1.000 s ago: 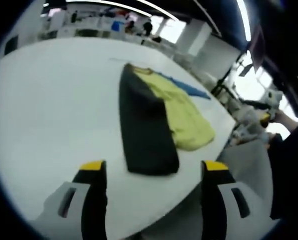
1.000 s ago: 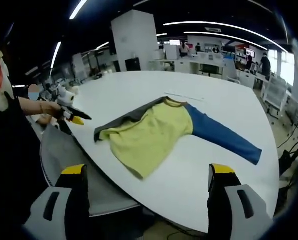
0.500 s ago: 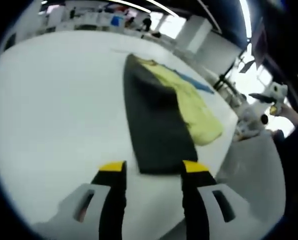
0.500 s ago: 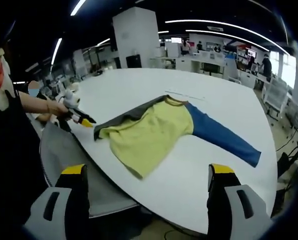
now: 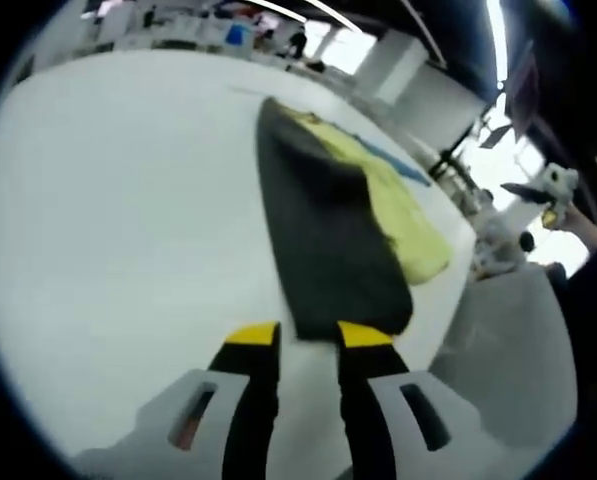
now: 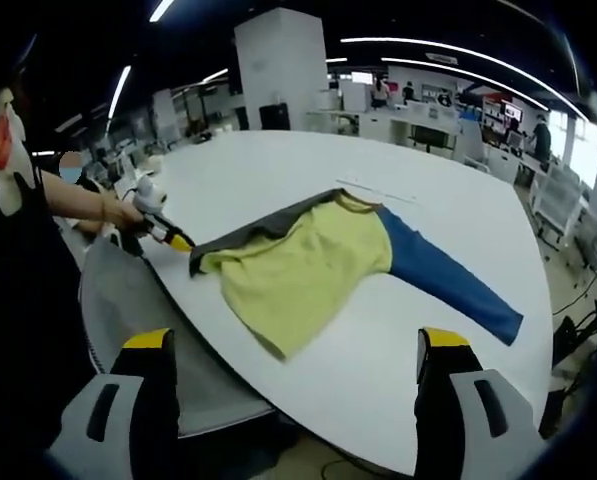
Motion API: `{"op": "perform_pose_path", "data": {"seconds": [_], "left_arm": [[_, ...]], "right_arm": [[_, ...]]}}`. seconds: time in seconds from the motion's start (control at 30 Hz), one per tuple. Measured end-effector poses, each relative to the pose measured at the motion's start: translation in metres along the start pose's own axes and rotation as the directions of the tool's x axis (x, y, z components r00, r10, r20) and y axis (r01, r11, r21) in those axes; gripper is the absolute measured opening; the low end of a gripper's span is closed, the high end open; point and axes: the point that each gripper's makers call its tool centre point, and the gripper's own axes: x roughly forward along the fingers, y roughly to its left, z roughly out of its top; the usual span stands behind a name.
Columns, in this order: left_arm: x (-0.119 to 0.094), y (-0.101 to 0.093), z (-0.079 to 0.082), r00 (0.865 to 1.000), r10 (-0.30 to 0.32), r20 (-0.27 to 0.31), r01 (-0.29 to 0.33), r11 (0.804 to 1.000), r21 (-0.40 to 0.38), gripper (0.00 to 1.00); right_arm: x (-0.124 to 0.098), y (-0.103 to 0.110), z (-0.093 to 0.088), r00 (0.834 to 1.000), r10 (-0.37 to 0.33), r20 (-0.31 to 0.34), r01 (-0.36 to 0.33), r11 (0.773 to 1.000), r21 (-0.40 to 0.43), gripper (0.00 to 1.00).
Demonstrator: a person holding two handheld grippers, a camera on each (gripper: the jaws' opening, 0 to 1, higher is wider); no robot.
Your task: Fold the garment on the visible template until the final outline fits inside the template.
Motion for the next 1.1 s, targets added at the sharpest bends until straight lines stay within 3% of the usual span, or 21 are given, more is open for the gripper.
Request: {"op": "perform_pose_path", "data": {"seconds": [0.4, 0.7, 0.93, 1.1], "left_arm": [[0.004, -0.002, -0.002, 1.000, -0.003, -0.004, 0.003, 1.000, 0.002, 0.00], [0.001, -0.001, 0.003, 1.000, 0.004, -0.003, -0.004, 1.000, -0.006, 0.00], [-0.013, 0.013, 0.008, 0.996, 0.093, -0.011, -0.093, 0.996, -0.003, 0.00], [-0.027, 0.031, 0.014, 0.985, 0.169, 0.028, -0.167, 0.984, -0.053, 0.00]], "right_arm": [[0.000, 0.000, -0.003, 1.000, -0.004, -0.014, 0.004, 1.000, -0.004, 0.99], [0.002, 0.000, -0.003, 1.000, -0.005, -0.009, 0.005, 1.000, 0.003, 0.98], [0.002, 0.000, -0.003, 1.000, -0.005, -0.005, 0.005, 1.000, 0.005, 0.97], [0.003, -0.001, -0.006, 1.000, -0.008, -0.014, 0.008, 1.000, 0.007, 0.97]]}}
